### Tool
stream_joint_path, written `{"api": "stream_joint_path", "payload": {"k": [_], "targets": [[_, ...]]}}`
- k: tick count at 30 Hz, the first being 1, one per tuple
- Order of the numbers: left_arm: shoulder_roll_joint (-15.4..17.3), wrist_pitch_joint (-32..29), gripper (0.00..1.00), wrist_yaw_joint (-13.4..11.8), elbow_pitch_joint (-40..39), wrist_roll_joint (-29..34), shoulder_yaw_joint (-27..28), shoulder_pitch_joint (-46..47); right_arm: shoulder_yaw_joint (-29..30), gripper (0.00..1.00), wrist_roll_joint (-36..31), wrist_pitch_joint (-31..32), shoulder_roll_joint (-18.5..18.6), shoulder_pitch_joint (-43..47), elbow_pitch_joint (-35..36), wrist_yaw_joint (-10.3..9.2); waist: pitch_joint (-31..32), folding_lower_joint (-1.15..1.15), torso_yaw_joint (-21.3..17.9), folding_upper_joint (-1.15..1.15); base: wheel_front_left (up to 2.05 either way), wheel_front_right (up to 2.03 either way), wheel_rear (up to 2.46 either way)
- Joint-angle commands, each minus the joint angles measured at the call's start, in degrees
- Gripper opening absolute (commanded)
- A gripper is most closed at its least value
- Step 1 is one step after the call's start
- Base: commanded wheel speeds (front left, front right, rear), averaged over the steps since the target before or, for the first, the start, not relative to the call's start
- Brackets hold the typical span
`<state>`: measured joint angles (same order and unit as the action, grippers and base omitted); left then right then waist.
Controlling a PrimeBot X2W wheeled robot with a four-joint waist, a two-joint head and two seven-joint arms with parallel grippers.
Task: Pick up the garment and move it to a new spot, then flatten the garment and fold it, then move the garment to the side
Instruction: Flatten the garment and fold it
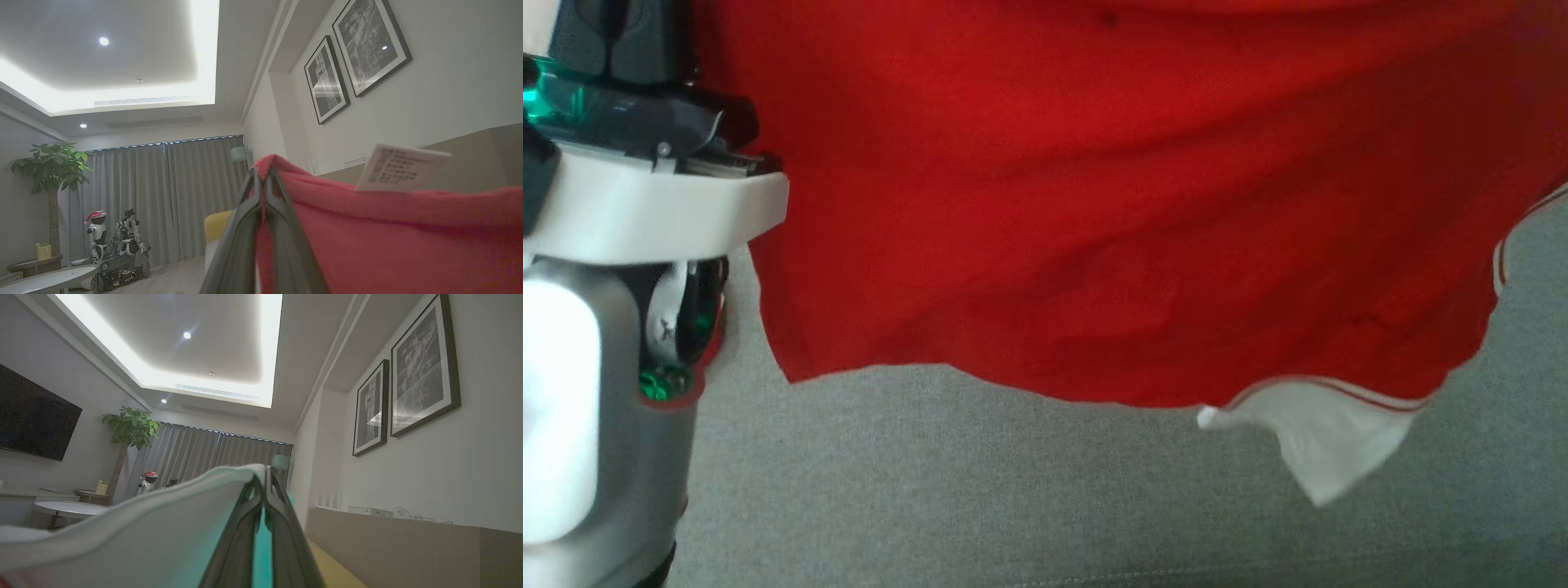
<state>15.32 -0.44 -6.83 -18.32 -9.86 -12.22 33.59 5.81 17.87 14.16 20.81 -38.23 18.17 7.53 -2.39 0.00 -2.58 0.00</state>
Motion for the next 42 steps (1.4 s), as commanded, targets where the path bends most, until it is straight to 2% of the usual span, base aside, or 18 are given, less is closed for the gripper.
{"api": "stream_joint_path", "payload": {"k": [1,7,12,20,27,34,42], "targets": [[1.38,-0.42,0.0,-0.22,-0.53,-0.77,1.96,3.04,-1.11,0.0,0.91,0.48,0.41,-2.34,0.14,-0.04,-0.43,0.0,0.16,0.0,0.0,0.0,0.0],[0.26,-0.28,0.0,0.07,2.32,-1.66,1.23,6.29,-2.84,0.0,3.57,-0.51,0.75,-6.05,-4.17,-0.04,-3.72,0.0,0.55,0.0,0.0,0.0,0.0],[-1.66,0.57,0.0,0.92,8.83,-3.58,0.88,11.79,-4.34,0.0,5.07,-2.57,1.37,-12.23,-10.52,-0.04,-6.57,0.0,1.12,0.0,0.0,0.0,0.0],[-6.21,5.95,0.0,4.3,32.31,-5.86,-0.66,28.29,-12.7,0.0,6.64,-10.72,3.06,-28.76,-31.36,-0.04,-9.95,0.0,2.64,0.0,0.0,0.0,0.0],[-8.53,12.4,0.0,6.07,55.76,-5.86,-1.42,39.25,-22.19,0.0,7.28,-19.66,0.06,-39.36,-52.56,-0.04,-11.0,0.0,2.18,0.0,0.0,0.0,0.0],[-10.25,14.79,0.0,6.55,71.99,-7.66,-0.74,41.11,-32.49,0.0,11.29,-21.28,-4.47,-41.55,-67.46,-0.04,-14.84,0.0,1.52,0.0,0.0,0.0,0.0],[-11.01,15.4,0.0,7.4,81.71,-8.55,-0.46,37.94,-41.06,0.0,18.08,-23.12,-5.57,-36.86,-75.45,-0.04,-18.93,0.0,1.22,0.0,0.0,0.0,0.0]]}}
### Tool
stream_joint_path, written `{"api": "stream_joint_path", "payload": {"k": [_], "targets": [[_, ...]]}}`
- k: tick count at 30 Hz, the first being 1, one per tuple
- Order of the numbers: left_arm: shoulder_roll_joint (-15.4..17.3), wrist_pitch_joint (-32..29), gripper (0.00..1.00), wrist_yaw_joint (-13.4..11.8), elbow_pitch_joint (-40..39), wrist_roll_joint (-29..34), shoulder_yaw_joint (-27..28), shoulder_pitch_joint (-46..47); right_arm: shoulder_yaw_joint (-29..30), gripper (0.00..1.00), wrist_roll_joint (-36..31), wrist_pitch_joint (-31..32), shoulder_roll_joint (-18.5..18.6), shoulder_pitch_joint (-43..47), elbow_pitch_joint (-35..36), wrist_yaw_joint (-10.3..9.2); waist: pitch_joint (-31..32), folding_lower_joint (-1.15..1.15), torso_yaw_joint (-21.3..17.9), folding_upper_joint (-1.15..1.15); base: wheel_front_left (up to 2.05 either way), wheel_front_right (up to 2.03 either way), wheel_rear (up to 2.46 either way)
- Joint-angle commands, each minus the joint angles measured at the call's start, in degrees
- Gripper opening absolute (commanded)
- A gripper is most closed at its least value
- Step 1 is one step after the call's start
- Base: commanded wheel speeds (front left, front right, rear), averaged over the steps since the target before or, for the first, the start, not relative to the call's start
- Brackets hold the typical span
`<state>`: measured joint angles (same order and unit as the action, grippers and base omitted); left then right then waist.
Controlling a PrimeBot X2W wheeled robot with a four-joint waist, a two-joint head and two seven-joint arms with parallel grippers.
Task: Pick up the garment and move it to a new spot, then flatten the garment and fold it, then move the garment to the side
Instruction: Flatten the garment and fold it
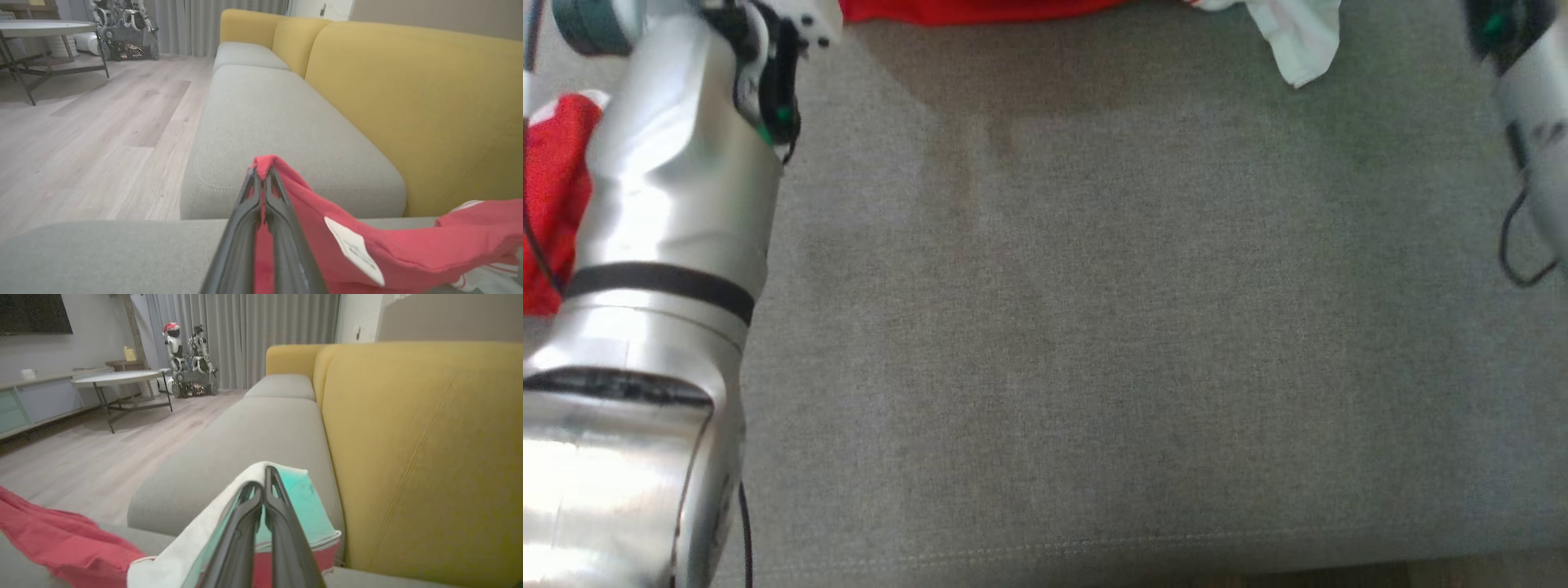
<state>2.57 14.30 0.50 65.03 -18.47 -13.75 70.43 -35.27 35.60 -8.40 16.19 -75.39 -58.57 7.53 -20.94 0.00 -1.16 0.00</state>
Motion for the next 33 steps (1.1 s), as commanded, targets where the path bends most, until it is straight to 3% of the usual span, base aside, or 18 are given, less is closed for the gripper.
{"api": "stream_joint_path", "payload": {"k": [1,5,10,14,19,25,33], "targets": [[1.78,0.67,0.0,0.05,-1.95,-0.02,1.34,0.41,-0.64,0.0,1.16,-1.22,-0.94,1.06,1.1,-0.04,-0.75,0.0,-0.29,0.0,0.0,0.0,0.0],[1.8,0.68,0.0,-0.01,-5.29,-0.35,3.03,-4.61,-3.98,0.0,4.18,-4.4,0.02,6.17,2.79,-0.04,-1.18,0.0,-0.5,0.0,0.0,0.0,0.0],[2.06,0.69,0.0,-0.11,-12.68,-0.17,6.0,-14.6,-3.86,0.0,8.41,-6.43,3.08,15.37,7.75,-0.04,-0.38,0.0,-0.76,0.0,0.0,0.0,0.0],[2.23,0.69,0.0,0.18,-17.93,0.6,7.41,-22.56,-0.46,0.0,9.03,-6.56,4.81,22.79,13.09,-0.04,1.1,0.0,-0.99,0.0,0.0,0.0,0.0],[2.04,0.69,0.0,0.35,-27.39,1.71,9.38,-36.35,7.44,0.0,7.33,-6.58,6.21,39.56,23.3,-0.04,4.79,0.0,-0.68,0.0,0.0,0.0,0.0],[1.97,0.69,0.0,-0.04,-37.94,2.64,9.6,-50.9,15.68,0.0,4.19,-5.43,4.69,60.25,33.94,-0.04,9.22,0.0,-0.51,0.0,0.0,0.0,0.0],[3.14,-5.09,0.0,-3.45,-54.09,1.94,10.51,-67.95,26.35,0.0,-3.67,8.12,-2.08,82.18,53.43,-0.04,13.69,0.0,-1.67,0.0,0.0,0.0,0.0]]}}
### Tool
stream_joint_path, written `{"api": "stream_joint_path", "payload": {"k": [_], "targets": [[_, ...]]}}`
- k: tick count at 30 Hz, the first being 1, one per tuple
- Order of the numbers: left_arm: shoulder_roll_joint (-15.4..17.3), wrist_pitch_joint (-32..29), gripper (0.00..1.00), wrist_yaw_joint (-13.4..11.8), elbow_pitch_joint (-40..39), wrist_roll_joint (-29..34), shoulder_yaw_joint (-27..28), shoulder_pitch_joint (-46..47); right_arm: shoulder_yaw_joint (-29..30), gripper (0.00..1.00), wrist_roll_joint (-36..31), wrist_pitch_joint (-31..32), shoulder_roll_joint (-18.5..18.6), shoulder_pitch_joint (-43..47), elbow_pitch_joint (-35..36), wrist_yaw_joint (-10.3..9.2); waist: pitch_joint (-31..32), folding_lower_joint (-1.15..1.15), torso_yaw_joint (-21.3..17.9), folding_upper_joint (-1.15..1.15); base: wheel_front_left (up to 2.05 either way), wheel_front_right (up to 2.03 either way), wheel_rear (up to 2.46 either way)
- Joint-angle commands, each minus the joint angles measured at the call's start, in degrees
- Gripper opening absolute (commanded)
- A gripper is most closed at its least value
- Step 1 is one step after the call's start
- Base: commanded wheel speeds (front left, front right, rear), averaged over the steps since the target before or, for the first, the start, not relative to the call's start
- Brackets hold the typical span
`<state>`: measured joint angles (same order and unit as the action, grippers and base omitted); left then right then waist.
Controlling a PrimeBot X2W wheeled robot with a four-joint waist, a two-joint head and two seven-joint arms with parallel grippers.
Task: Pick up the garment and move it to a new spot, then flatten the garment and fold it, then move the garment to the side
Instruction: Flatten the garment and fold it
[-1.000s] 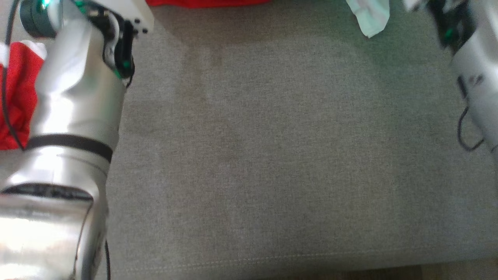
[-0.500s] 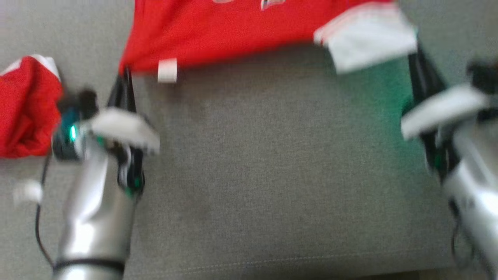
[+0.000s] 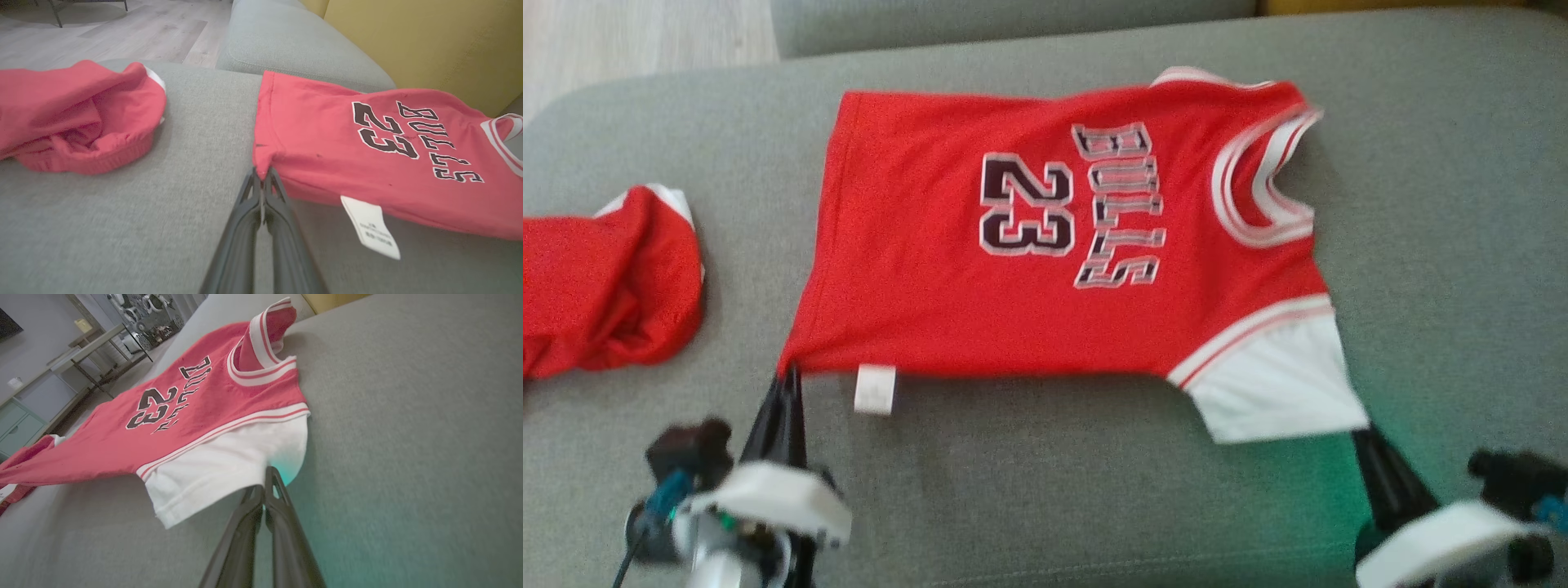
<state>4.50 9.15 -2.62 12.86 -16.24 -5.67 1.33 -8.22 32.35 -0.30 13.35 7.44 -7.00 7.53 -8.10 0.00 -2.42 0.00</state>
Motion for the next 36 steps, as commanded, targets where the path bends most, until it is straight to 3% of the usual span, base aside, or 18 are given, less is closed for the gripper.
{"api": "stream_joint_path", "payload": {"k": [1,8,16,26,36], "targets": [[1.35,-1.25,0.0,-0.79,-4.05,-0.4,2.5,-0.83,0.47,0.0,-1.48,2.07,-0.12,1.52,4.43,-0.04,1.26,0.0,-0.47,0.0,0.0,0.0,0.0],[1.64,-9.09,0.0,-3.65,-17.1,0.23,1.11,-12.15,7.04,0.0,-7.27,13.39,-5.38,12.47,17.72,-0.04,3.73,0.0,-0.87,0.0,0.0,0.0,0.0],[1.15,-13.36,0.0,-5.76,-24.38,0.08,-0.26,-18.91,10.6,0.0,-9.49,18.57,-7.77,16.25,22.6,-0.04,5.42,0.0,-0.85,0.0,0.0,0.0,0.0],[1.61,-15.67,0.0,-5.28,-22.27,-0.45,-1.18,-15.96,9.75,0.0,-8.77,21.66,-6.14,10.67,18.58,-0.04,5.19,0.0,-1.09,0.0,0.0,0.0,0.0],[4.36,-23.19,0.0,-0.67,-15.11,-5.09,-1.09,-5.17,6.45,0.0,-7.05,26.41,-0.76,-4.09,10.33,-0.04,1.68,0.0,-0.91,0.0,0.0,0.0,0.0]]}}
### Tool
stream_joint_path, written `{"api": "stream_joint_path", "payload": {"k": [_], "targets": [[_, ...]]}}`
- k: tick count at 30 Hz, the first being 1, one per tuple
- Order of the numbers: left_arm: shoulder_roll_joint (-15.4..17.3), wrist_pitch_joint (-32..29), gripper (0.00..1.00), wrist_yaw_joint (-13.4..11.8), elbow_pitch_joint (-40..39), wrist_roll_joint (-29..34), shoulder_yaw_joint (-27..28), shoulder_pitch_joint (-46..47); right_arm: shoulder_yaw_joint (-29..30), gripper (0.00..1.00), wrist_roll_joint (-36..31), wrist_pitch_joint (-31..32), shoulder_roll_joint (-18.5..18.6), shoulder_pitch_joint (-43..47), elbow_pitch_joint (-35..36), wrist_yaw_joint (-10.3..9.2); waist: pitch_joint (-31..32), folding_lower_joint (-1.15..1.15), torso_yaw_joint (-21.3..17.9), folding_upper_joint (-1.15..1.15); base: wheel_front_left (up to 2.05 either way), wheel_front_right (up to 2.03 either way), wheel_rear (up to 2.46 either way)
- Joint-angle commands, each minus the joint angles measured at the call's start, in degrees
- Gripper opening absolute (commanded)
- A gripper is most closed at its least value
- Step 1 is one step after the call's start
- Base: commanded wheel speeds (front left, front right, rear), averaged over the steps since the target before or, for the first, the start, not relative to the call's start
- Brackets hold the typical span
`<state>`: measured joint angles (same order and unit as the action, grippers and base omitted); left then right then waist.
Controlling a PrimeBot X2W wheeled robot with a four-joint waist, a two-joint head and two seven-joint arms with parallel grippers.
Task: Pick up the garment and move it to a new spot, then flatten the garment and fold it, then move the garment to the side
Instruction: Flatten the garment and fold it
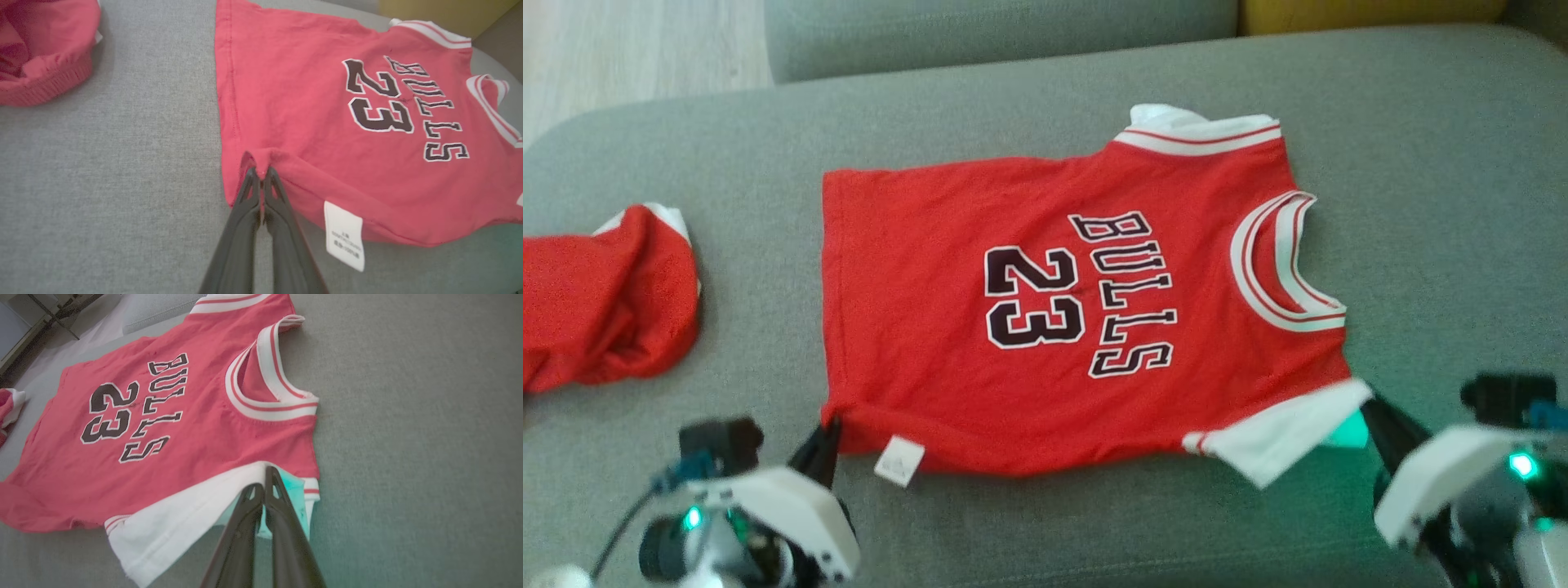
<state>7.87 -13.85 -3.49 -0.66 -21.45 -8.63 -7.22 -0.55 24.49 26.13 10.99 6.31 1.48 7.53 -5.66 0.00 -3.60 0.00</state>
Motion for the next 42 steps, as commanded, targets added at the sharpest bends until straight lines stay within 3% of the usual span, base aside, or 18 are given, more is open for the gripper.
{"api": "stream_joint_path", "payload": {"k": [1,13,23,24,25,26,34,42], "targets": [[1.54,-1.17,0.0,0.57,-0.7,0.11,1.71,4.64,-1.63,0.0,1.44,0.09,2.01,-4.74,0.84,-0.04,-1.21,0.0,0.27,0.0,0.0,0.0,0.0],[1.95,-4.28,0.0,1.98,6.41,-2.81,2.5,16.25,-7.8,0.0,5.73,-2.67,5.92,-23.12,-12.61,-0.04,-5.97,0.0,1.12,0.0,0.0,0.0,0.0],[0.9,-1.55,0.0,2.29,12.87,-3.95,2.8,19.96,-15.35,0.0,8.71,-10.39,8.25,-31.73,-22.09,-0.04,-8.17,0.0,1.67,0.0,0.0,0.0,0.0],[0.63,-0.68,0.52,2.31,13.82,-4.19,2.94,20.34,-16.25,0.0,9.2,-12.32,8.36,-32.42,-23.74,-0.04,-8.37,0.0,1.7,0.0,0.0,0.0,0.0],[0.7,-0.04,1.0,2.17,14.2,-3.87,2.91,20.43,-16.77,0.4,9.56,-13.52,8.33,-32.65,-24.18,-0.04,-8.43,0.0,1.71,0.0,0.0,0.0,0.0],[0.9,0.95,1.0,1.81,14.47,-3.11,2.81,20.5,-17.06,1.0,10.01,-14.78,8.27,-32.76,-24.68,-0.04,-8.44,0.0,1.7,0.0,0.0,0.0,0.0],[-0.49,9.46,1.0,-0.03,14.89,-0.92,2.65,18.2,-18.75,1.0,10.43,-24.06,8.43,-30.52,-25.66,-0.04,-7.73,0.0,1.34,0.0,0.0,0.0,0.0],[-1.84,22.52,1.0,-2.27,11.67,2.6,1.9,14.92,-13.9,1.0,2.82,-35.59,6.65,-24.78,-20.93,-0.04,-6.44,0.0,0.84,0.0,0.0,0.0,0.0]]}}
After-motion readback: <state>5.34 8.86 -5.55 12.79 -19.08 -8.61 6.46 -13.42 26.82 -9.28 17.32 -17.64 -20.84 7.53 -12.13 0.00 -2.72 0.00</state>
